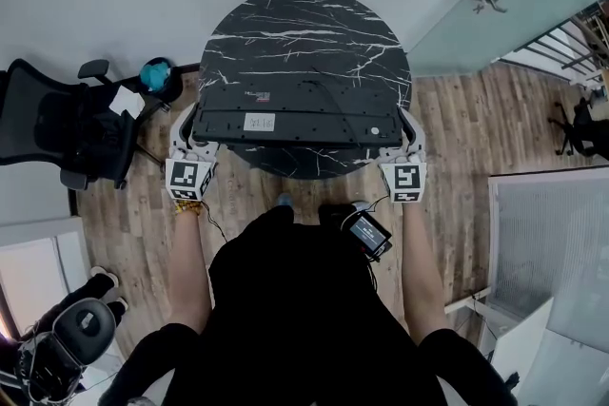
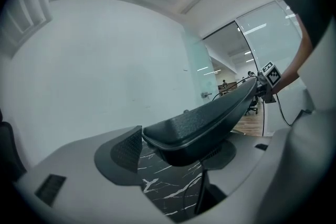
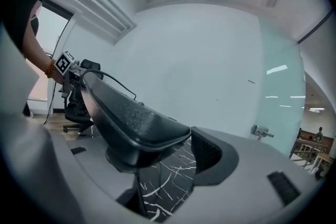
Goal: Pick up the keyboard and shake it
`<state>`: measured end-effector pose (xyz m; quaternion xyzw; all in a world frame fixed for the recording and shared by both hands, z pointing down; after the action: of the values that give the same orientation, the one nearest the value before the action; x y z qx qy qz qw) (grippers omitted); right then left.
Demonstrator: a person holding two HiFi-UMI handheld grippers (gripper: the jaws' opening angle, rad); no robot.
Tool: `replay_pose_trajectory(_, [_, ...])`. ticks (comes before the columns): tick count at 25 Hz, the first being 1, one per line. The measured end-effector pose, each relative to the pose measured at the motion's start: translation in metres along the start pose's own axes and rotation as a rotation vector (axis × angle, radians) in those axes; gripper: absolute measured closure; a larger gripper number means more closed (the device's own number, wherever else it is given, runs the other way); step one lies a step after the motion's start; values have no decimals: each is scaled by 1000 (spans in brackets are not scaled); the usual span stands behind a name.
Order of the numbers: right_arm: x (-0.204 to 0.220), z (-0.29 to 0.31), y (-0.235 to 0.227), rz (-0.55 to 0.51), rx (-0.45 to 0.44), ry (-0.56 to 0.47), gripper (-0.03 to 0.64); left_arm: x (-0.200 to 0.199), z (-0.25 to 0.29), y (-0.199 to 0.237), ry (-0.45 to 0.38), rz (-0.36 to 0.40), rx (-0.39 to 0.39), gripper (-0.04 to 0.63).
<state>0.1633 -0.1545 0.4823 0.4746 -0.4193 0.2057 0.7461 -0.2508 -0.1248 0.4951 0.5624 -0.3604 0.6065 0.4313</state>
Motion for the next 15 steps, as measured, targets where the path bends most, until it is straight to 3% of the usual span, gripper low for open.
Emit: replay_pose_trajectory(15, [-8,-3,9,-68,18,-43,376,-13,-8,6,-54,-24,13,307])
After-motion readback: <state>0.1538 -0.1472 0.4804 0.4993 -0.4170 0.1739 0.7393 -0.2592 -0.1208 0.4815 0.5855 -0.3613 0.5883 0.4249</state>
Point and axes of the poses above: the fingertips, and each gripper's own axes: z forward along the fingers, y to its left, x out of its underside, the point moved 4 cm from there along -z, backward along the fingers, and after that the axes turned 13 degrees about -z, right-handed, at the moved point
